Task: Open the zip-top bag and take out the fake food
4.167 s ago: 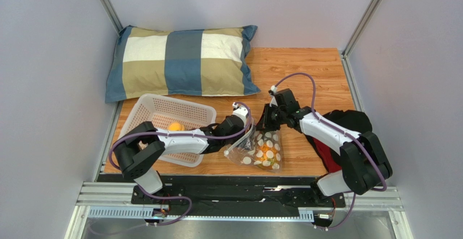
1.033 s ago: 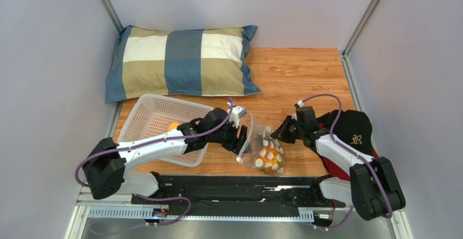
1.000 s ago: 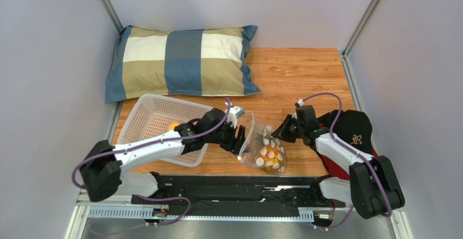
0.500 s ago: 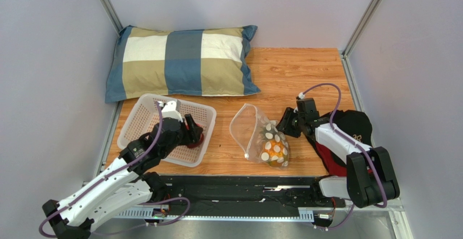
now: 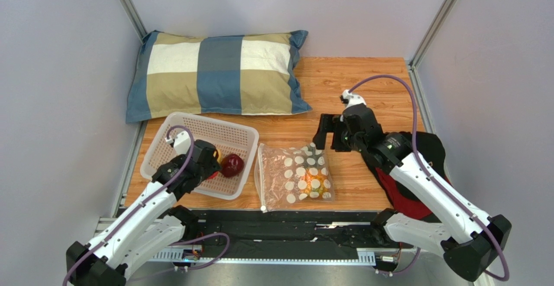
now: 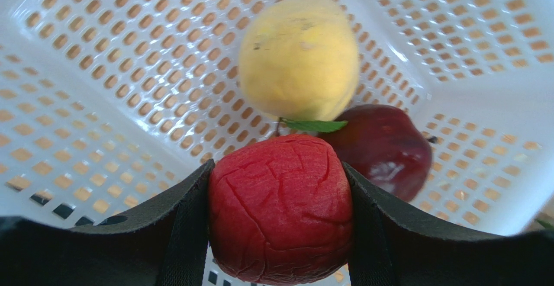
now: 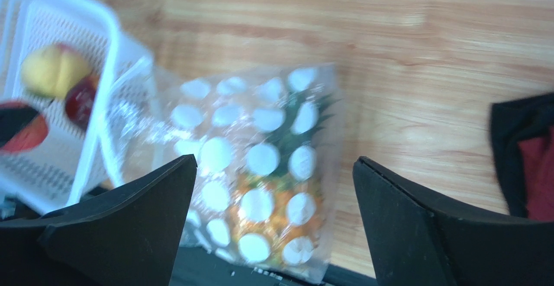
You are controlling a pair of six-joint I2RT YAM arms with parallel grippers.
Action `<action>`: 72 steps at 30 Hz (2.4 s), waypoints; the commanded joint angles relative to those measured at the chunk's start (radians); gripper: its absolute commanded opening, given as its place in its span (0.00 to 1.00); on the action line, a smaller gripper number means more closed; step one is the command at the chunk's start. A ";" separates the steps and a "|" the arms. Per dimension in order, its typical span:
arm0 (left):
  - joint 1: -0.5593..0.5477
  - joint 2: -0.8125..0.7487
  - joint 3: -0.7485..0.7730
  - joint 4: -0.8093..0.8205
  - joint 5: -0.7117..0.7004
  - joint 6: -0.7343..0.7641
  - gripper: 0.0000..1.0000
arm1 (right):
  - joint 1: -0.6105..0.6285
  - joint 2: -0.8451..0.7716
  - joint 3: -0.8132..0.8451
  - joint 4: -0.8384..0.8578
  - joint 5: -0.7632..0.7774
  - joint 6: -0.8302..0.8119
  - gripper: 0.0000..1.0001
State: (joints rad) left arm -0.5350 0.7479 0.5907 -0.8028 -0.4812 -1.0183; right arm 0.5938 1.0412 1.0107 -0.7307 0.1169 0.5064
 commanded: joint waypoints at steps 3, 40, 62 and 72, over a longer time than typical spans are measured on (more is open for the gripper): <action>0.018 0.088 0.059 -0.165 -0.096 -0.187 0.86 | 0.266 0.116 0.118 -0.069 0.074 0.029 0.97; 0.018 -0.314 -0.064 0.414 0.907 0.316 0.60 | 0.721 0.723 0.437 -0.171 0.647 0.307 0.00; -0.192 0.542 0.058 1.108 1.027 0.156 0.22 | 0.661 0.329 0.217 0.002 0.393 0.221 0.09; -0.195 0.605 0.060 1.088 0.974 0.170 0.40 | 0.425 -0.033 0.060 -0.147 0.399 0.231 0.65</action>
State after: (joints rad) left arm -0.7261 1.3403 0.6182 0.2348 0.5095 -0.8581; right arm 1.1122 1.1488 1.1294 -0.8303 0.5110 0.7330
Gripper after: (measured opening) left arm 0.348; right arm 0.622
